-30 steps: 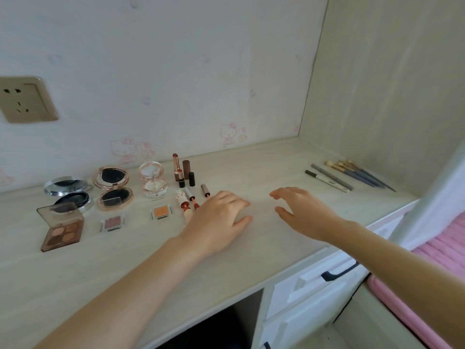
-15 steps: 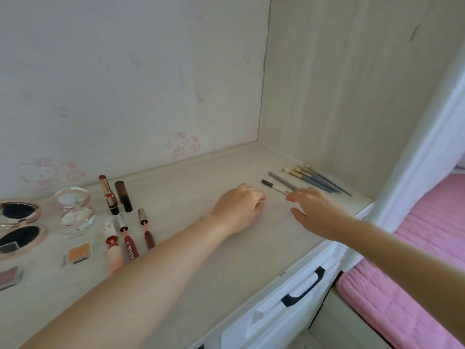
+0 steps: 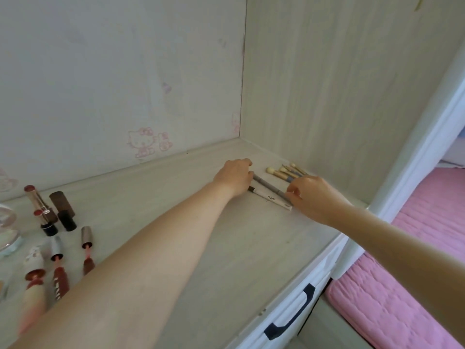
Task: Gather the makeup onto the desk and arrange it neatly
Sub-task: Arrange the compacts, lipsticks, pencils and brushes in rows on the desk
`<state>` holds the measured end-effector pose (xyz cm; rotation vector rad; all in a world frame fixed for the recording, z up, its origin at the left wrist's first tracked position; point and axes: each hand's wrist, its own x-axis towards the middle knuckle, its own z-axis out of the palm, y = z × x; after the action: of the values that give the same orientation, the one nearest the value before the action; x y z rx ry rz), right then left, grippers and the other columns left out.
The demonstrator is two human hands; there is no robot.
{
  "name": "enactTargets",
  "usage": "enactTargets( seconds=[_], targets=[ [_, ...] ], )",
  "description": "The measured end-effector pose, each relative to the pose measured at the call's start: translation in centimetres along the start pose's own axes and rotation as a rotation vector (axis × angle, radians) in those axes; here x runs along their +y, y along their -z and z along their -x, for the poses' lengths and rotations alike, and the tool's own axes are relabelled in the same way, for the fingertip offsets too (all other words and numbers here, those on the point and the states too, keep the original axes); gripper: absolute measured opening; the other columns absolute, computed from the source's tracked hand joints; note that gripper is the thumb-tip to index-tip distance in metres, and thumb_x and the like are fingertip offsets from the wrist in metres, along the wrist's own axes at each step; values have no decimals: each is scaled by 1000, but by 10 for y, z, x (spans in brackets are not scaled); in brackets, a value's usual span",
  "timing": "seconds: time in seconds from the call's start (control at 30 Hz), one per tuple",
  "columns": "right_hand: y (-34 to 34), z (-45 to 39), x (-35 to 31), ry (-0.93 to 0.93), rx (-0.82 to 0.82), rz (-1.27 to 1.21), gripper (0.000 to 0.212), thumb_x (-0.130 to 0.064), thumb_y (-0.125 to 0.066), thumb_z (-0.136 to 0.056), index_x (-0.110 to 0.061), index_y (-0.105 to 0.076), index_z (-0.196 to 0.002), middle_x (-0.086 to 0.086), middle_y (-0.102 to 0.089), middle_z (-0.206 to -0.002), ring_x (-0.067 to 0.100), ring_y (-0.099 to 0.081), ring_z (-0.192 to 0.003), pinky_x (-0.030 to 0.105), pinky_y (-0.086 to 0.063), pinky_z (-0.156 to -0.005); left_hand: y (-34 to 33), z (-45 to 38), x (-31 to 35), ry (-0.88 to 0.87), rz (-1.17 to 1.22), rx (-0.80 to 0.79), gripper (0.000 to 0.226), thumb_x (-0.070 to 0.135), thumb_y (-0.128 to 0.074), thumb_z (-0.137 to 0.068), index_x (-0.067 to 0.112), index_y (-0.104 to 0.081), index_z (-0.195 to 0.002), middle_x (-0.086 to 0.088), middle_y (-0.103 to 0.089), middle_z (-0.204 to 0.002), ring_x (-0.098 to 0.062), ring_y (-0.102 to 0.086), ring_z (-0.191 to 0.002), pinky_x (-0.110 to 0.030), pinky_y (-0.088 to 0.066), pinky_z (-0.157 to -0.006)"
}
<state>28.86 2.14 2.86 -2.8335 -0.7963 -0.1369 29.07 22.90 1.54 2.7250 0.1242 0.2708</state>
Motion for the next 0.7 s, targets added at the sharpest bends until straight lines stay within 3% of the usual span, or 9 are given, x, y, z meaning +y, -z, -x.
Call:
enactTargets(
  seconds=[0.2,0.33,0.53,0.7],
  targets=[
    [-5,-3,-4,-12,-2,12,20,-28,-50,-93,-18,-67,-92,2,-62,-88,24,-59,-84,39,-54,-74,-9,-16,1,14,-75,-108,35,17,-36,-98,14,-60,-122,-10,-55,-134,-33,-44,-126,-37,-37,-104],
    [-4,-3,-8,-50,10,15,19,-23,-50,-91,-14,-66,-87,6,-61,-87,29,-59,-84,41,-54,-73,-8,-15,5,42,26,-90,36,12,-40,-96,14,-57,-127,-9,-54,-135,-30,-43,-128,-33,-37,-105],
    [3,2,-21,-66,173,-115,16,-20,-51,-93,-11,-64,-93,5,-59,-93,28,-56,-84,38,-51,-72,18,3,11,97,354,196,30,15,-55,-93,9,-60,-123,-9,-62,-121,-24,-54,-115,-28,-39,-96],
    [23,14,-46,20,292,-238,13,-20,-57,-93,-12,-67,-96,4,-58,-90,22,-57,-79,32,-48,-71,60,33,10,290,917,304,23,3,-58,-91,2,-60,-114,-15,-66,-108,-24,-70,-86,-33,-56,-83]
  ],
)
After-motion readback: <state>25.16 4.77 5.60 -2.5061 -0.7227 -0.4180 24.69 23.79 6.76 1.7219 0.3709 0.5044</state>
